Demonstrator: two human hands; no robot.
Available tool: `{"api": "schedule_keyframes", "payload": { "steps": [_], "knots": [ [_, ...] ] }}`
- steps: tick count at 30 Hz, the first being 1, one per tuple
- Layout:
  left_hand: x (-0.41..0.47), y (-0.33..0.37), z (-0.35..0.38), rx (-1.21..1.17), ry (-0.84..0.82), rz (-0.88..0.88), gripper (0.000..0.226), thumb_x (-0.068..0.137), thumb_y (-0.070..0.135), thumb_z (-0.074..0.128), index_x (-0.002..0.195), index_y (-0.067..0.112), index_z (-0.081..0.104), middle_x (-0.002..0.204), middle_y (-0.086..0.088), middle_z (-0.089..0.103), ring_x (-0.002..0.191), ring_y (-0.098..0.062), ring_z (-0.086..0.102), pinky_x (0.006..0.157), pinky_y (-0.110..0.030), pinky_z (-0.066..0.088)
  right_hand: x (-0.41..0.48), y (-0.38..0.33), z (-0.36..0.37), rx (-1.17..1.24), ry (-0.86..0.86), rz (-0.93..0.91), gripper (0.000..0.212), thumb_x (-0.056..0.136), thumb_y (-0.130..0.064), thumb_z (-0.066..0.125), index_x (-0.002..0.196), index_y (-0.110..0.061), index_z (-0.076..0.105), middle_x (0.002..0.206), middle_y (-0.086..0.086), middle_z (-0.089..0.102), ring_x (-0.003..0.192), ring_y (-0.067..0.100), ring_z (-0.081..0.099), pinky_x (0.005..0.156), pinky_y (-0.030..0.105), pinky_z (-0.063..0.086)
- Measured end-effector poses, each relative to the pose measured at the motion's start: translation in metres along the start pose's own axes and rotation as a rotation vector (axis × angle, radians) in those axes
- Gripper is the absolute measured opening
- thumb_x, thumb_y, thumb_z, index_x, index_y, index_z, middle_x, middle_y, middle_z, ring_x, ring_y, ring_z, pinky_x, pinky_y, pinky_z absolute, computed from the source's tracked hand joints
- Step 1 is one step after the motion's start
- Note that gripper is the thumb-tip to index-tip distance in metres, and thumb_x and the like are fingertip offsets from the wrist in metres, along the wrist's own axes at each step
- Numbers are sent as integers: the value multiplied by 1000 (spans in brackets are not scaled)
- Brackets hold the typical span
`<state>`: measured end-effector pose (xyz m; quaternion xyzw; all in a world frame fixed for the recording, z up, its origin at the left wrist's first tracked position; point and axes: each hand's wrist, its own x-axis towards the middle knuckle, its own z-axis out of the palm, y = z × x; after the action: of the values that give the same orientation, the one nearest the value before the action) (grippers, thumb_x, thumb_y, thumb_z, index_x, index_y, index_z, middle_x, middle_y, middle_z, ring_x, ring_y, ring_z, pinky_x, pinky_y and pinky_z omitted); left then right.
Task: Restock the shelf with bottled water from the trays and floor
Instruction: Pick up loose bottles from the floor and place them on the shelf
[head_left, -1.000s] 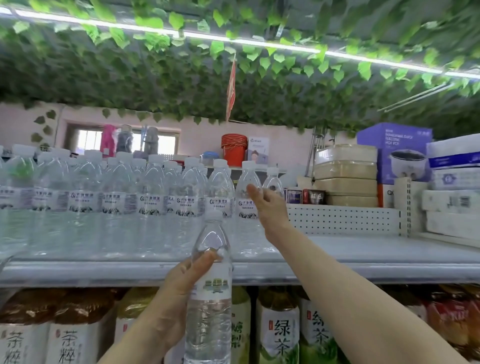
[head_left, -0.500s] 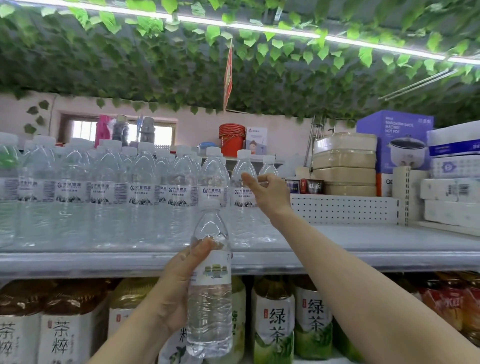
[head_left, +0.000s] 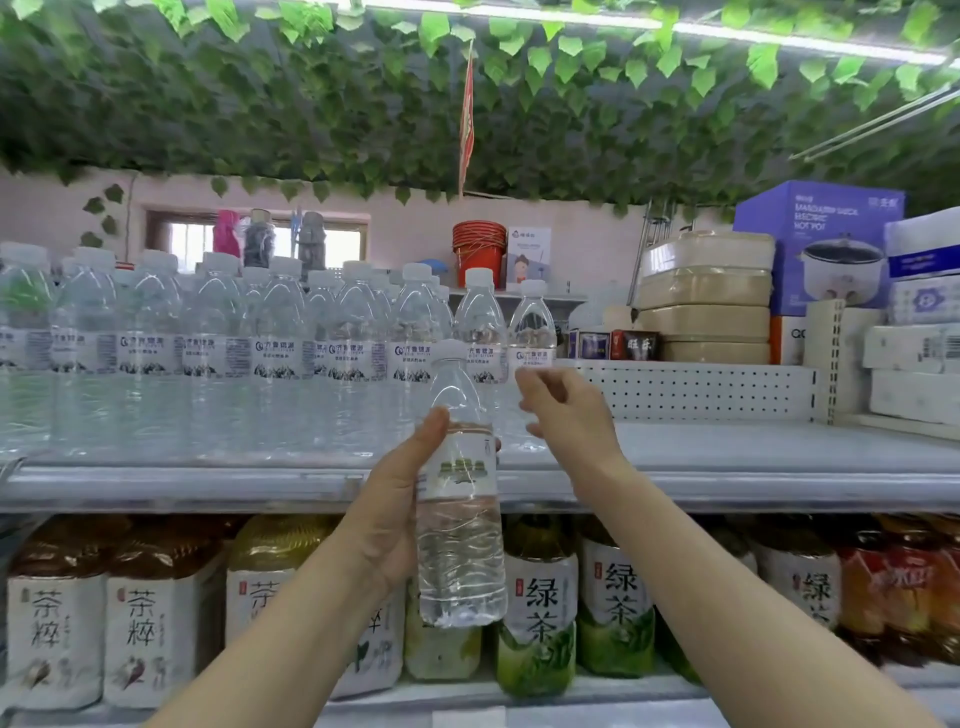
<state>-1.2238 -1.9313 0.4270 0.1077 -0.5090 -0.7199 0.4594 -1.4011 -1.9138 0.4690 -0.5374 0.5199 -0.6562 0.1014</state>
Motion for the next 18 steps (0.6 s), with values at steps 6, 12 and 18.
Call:
{"api": "schedule_keyframes", "payload": {
  "steps": [6,12,18],
  "knots": [
    [17,1,39,-20,-33,64,65,88,55,50,118,0,67,109,-23,71,93,-36,72,78,-47,61,-46,22,-35,265,-484,427,59,88,-54,65,125,-8,65,123,14,71,113,31,69,94,48,59],
    [36,-10,67,-30,-65,111,64,94,60,42,113,7,71,113,-19,71,93,-31,71,75,-43,60,-56,23,-72,639,-797,492,64,90,-45,75,139,-8,60,144,22,56,135,42,52,107,58,47],
    [52,-3,90,220,-41,194,63,84,51,63,135,15,57,124,-15,68,109,-31,68,79,-45,59,-65,20,-82,396,-543,394,61,76,-44,85,125,-10,68,122,12,73,114,32,69,93,54,58]
  ]
}}
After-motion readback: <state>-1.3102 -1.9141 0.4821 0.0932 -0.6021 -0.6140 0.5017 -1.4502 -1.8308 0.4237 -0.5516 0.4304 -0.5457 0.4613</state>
